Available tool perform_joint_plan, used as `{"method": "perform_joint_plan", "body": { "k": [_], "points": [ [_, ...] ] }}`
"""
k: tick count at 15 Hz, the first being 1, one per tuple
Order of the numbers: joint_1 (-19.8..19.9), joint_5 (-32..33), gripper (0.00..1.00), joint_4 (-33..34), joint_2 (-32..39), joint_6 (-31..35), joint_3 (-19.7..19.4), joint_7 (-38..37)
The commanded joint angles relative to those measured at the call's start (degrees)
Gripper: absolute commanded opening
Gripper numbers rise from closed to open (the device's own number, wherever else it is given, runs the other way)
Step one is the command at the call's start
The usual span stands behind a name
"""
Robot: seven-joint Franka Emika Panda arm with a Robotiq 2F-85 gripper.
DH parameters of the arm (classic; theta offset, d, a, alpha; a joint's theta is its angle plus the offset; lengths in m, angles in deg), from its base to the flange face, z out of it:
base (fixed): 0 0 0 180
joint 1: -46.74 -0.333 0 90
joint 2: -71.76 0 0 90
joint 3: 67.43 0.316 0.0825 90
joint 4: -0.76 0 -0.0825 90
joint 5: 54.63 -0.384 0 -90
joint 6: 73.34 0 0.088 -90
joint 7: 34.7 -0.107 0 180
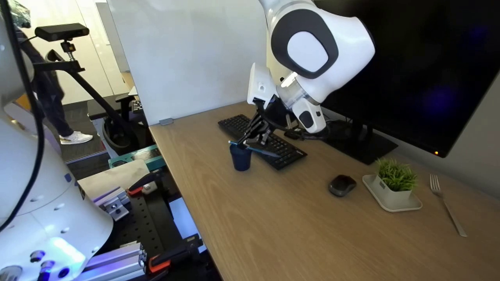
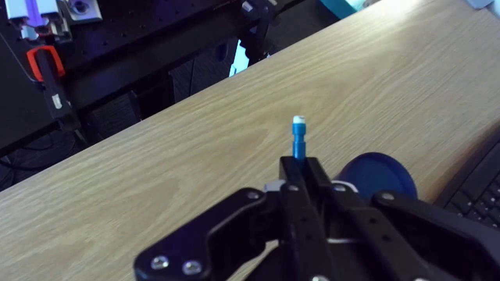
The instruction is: Put the pen in the cup
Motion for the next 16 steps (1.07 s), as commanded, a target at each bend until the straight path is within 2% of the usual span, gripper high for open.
{"method": "perform_joint_plan", "body": {
  "k": [1,9,16],
  "points": [
    [-0.43,-4.23,0.02,0.12,-1.91,-5.52,-0.64,2.33],
    [-0.41,-13.75,0.02,5.87,1.71,-19.63,-0.58,5.43],
    [0.19,-20.65,0.02,12.66,10.81,-29.12,-0.48,7.47]
  ]
}}
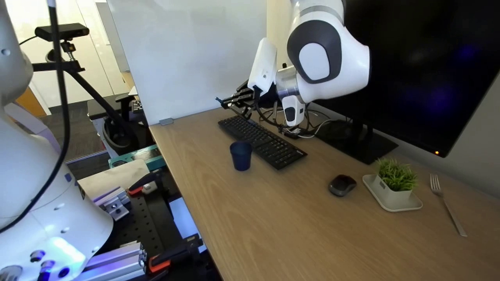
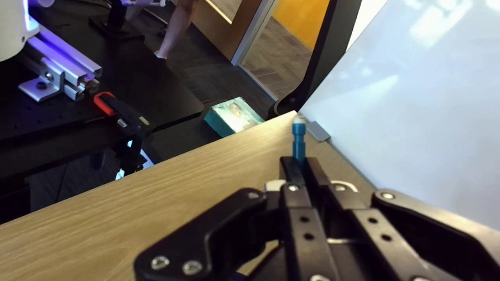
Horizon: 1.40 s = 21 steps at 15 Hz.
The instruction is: Put the pen in the cup
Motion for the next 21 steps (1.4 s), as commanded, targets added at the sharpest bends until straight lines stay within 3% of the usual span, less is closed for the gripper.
{"method": "perform_joint_plan", "body": {
  "k": [1,9,21],
  "points": [
    [0.71,-3.05,0.02,5.25,5.75,-6.63,-0.54,0.83],
    [1.51,-6.78,0.02,9.71,13.59,-12.64,-1.83,-0.79],
    [-2.02,-6.00,0.02,6.75,15.33,-16.99,-2.02,-1.48]
  ]
}}
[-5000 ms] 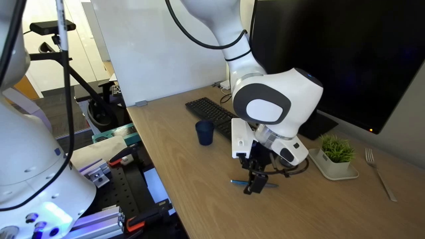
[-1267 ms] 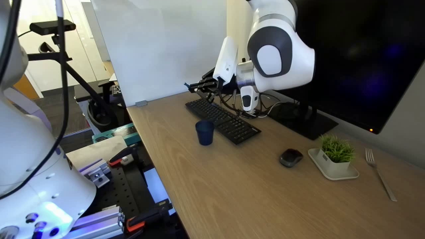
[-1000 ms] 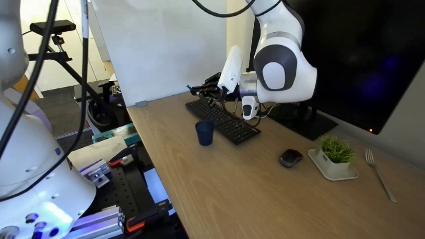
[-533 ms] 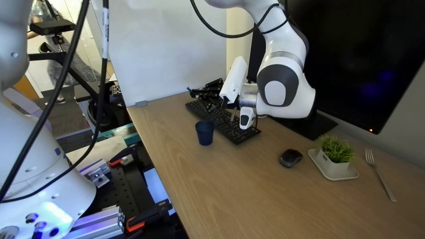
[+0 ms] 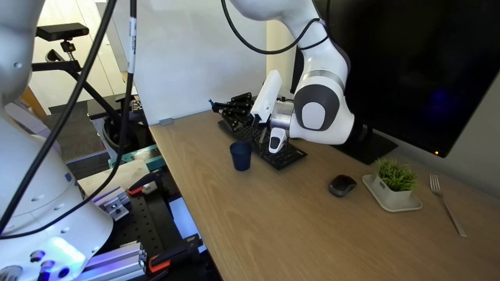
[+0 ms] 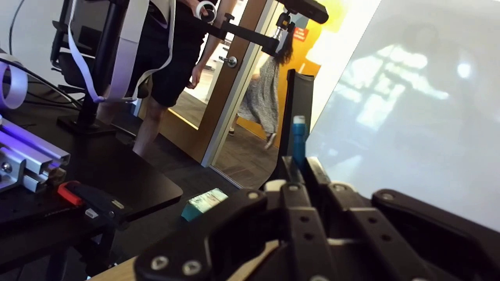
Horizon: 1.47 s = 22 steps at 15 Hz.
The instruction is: Put the pen in the cup
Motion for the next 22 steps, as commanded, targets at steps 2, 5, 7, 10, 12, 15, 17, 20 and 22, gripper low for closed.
{"method": "perform_joint_plan", "body": {
  "k": [2,5,7,10,12,15,17,20,22],
  "points": [
    [-1.95,0.37,0.02,-0.13,0.13,-1.04,-0.58,-1.19],
    [-2.97,1.63,0.02,-0.26,-0.02,-0.12,-0.87,-1.58],
    [-3.03,2.13,0.02,-0.25,0.10,-0.01,-1.00,-1.65],
    [-2.92,2.80,0.02,-0.27,0.26,0.06,-1.16,-1.43],
    [-2.97,3.71,0.02,-0.20,0.35,0.46,-1.36,-1.22],
    [-3.02,5.54,0.02,0.12,0.60,1.83,-1.60,-0.94],
    [-2.95,6.78,0.02,0.48,1.04,3.36,-1.61,-0.98],
    [-2.74,8.00,0.02,0.73,1.60,5.38,-1.31,-1.09],
    [-2.68,8.37,0.02,1.16,2.18,6.07,-1.09,-1.24]
  ]
}}
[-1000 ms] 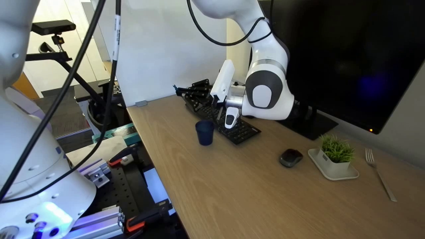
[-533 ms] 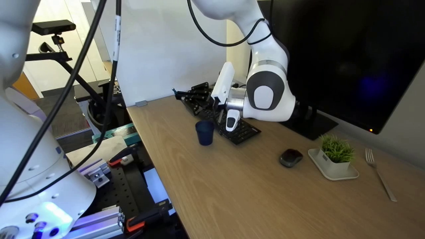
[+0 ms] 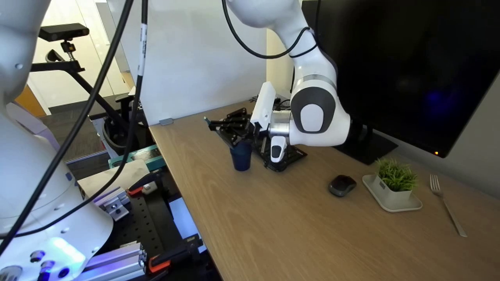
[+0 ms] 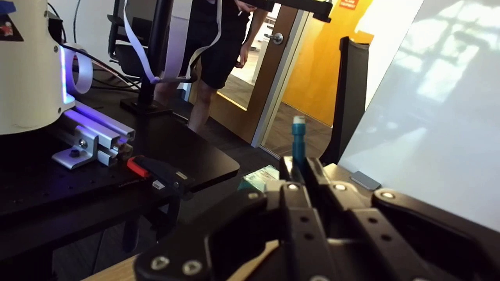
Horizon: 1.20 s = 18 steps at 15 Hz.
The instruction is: Put the pen in the cup
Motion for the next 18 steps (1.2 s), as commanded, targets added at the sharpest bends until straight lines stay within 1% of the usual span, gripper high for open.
{"method": "perform_joint_plan", "body": {
  "k": [1,13,18],
  "points": [
    [-0.26,1.26,0.02,1.37,1.05,1.13,0.17,-0.31],
    [-1.19,1.82,0.02,5.31,2.99,1.56,1.25,-0.78],
    [-1.28,3.45,0.02,6.82,4.55,2.29,1.32,-0.33]
  ]
}}
